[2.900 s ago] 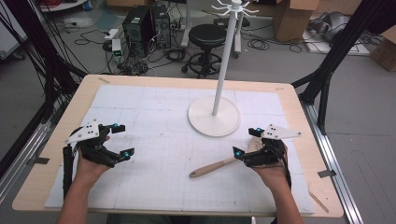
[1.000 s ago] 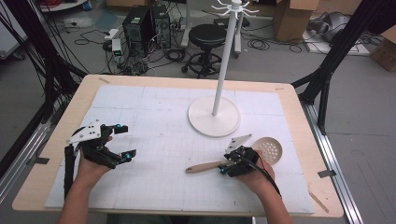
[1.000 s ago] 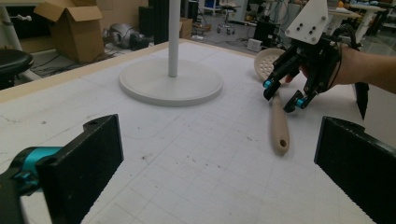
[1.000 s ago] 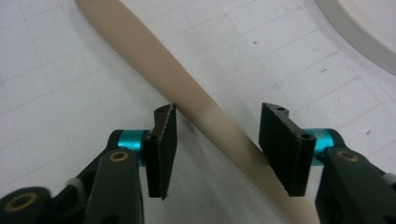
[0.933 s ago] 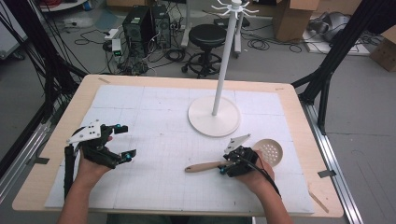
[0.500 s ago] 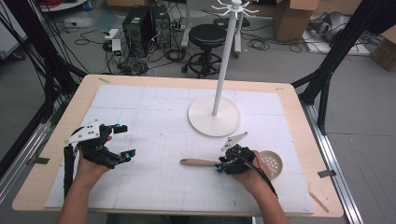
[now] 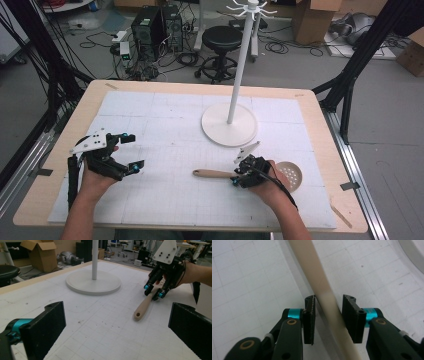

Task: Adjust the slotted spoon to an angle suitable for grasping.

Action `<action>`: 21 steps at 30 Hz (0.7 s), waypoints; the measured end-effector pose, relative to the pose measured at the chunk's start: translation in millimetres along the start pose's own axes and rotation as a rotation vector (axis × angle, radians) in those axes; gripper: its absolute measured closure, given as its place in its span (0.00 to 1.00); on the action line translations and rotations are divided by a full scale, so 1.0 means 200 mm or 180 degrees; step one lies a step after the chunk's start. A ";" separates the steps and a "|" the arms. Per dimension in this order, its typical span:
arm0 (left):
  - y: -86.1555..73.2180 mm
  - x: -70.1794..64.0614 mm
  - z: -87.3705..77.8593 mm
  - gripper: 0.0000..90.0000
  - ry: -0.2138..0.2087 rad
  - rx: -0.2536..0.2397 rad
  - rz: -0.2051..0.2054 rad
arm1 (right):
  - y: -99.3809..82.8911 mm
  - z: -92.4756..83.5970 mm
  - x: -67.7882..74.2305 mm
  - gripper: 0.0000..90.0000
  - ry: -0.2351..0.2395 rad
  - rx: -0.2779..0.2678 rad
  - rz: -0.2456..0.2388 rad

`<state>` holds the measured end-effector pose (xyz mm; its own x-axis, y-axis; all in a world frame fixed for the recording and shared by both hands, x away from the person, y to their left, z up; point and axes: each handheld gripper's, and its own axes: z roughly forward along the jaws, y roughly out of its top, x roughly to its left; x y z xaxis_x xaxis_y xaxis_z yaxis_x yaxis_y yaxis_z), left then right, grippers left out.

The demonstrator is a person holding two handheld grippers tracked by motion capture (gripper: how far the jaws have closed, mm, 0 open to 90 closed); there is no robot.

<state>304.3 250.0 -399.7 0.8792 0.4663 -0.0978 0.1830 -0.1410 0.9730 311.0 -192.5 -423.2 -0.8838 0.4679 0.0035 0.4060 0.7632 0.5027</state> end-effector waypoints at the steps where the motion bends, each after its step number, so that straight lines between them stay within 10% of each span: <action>1: 0.00 0.00 0.00 0.02 0.0000 0.0000 0.0000 | 0.00 0.00 0.00 0.71 0.0000 0.0000 0.0000; 16: 0.01 0.00 -0.02 0.02 0.0012 -0.0088 0.0009 | 0.14 0.07 -0.01 0.81 0.0057 0.0123 0.0071; 17: 0.01 0.00 -0.02 0.02 0.0003 -0.0095 -0.0013 | 0.13 0.06 -0.01 0.65 0.0011 0.0059 0.0032; 21: 0.02 0.00 -0.01 0.02 -0.0023 -0.0086 -0.0025 | 0.09 0.00 -0.02 0.55 0.0000 -0.0272 0.0093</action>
<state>303.5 250.9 -396.3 0.8810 0.4609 -0.1068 0.1779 -0.1135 0.9775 321.6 -180.5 -413.9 -0.8719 0.4893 0.0190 0.4101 0.7085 0.5743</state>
